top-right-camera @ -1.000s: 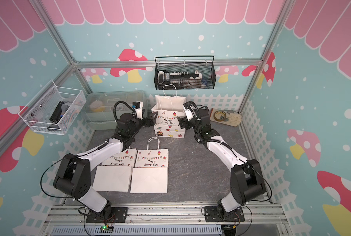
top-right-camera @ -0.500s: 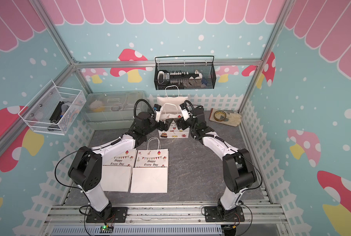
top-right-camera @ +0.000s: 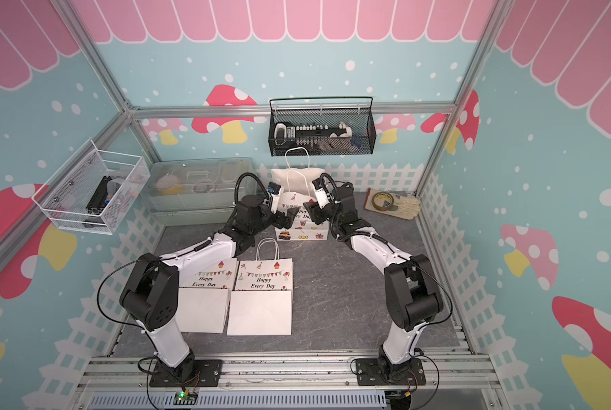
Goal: Put away the paper bag
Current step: Pick up the paper bag from the center of the board.
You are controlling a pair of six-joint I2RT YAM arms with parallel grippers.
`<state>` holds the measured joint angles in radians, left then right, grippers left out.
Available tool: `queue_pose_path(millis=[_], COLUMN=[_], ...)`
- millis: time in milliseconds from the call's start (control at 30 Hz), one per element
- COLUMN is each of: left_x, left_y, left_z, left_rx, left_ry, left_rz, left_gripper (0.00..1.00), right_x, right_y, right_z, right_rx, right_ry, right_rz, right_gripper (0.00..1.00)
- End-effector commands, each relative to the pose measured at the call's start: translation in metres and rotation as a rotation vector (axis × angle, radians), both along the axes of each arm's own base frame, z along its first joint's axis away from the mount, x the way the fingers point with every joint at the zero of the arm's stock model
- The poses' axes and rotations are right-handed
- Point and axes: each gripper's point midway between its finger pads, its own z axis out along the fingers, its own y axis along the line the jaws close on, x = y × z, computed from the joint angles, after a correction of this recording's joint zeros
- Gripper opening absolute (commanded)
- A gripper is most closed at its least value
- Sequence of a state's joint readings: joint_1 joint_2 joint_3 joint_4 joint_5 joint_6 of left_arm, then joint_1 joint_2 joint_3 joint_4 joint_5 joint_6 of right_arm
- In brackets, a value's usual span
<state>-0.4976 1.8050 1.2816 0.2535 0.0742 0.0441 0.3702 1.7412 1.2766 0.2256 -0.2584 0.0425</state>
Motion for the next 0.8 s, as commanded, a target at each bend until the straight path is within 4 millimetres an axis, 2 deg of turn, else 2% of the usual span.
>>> queue_pose_path(millis=[0, 167, 300, 400, 600, 767], left_x=[-0.003, -0.003, -0.003, -0.004, -0.005, -0.010], left_y=[0.007, 0.019, 0.026, 0.026, 0.025, 0.027], left_z=[0.001, 0.003, 0.004, 0.004, 0.003, 0.007], left_rx=[-0.009, -0.056, -0.089, -0.095, -0.101, -0.117], left_ry=[-0.007, 0.001, 0.007, 0.012, 0.018, 0.017], left_rz=[0.008, 0.023, 0.028, 0.022, 0.015, 0.013], left_gripper=[0.96, 0.95, 0.95, 0.96, 0.95, 0.96], right_x=[-0.005, -0.007, -0.005, -0.003, -0.001, -0.003], right_y=[-0.004, -0.010, -0.012, -0.011, -0.004, -0.004], right_z=[-0.004, -0.005, -0.004, -0.003, -0.003, 0.002], right_rx=[-0.041, -0.041, -0.017, 0.014, 0.051, 0.075], right_ry=[-0.008, -0.008, -0.003, 0.002, 0.017, 0.021], right_rz=[0.000, -0.015, -0.018, -0.009, 0.018, 0.019], right_gripper=[0.61, 0.76, 0.77, 0.70, 0.49, 0.27])
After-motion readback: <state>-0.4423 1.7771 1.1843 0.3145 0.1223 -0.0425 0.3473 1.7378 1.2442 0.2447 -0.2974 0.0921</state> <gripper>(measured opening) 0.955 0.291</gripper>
